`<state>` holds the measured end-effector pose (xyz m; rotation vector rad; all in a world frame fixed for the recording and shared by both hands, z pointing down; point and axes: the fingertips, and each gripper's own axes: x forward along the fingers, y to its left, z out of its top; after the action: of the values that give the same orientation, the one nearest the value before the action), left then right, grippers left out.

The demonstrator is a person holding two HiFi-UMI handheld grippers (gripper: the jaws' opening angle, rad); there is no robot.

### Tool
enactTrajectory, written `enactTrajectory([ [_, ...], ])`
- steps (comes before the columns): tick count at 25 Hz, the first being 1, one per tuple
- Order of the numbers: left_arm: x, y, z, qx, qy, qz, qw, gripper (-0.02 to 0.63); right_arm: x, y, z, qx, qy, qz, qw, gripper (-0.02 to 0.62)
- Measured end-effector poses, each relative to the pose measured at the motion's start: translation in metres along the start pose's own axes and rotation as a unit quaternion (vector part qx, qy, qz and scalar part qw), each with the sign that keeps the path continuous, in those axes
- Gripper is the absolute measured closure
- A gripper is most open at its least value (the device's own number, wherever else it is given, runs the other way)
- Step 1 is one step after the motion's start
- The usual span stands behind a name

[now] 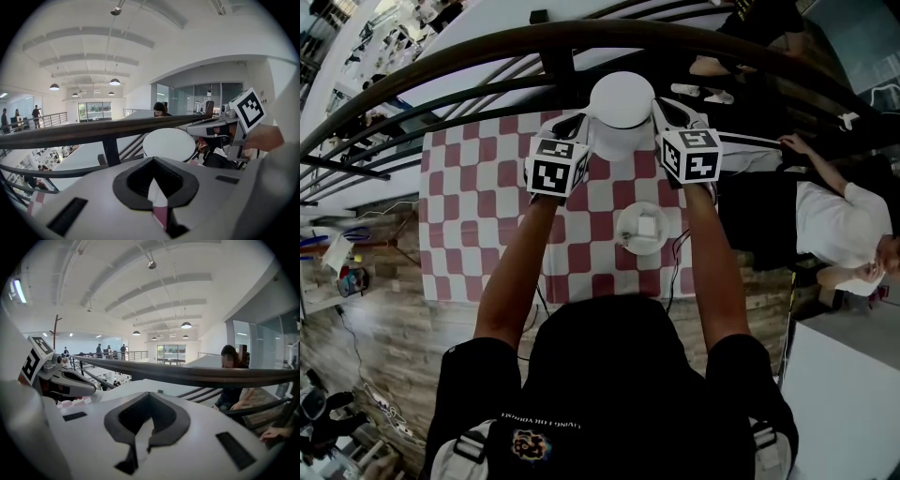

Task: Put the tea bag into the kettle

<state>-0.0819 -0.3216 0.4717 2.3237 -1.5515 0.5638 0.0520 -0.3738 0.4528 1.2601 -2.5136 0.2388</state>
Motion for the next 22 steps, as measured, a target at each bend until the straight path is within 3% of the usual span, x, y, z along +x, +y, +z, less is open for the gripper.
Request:
enactTrajectory([
  [22, 0.002, -0.005, -0.005, 0.002, 0.006, -0.004, 1.0000, 0.603, 0.005, 0.001, -0.056, 0.016, 0.058, 0.005, 0.998, 0.581],
])
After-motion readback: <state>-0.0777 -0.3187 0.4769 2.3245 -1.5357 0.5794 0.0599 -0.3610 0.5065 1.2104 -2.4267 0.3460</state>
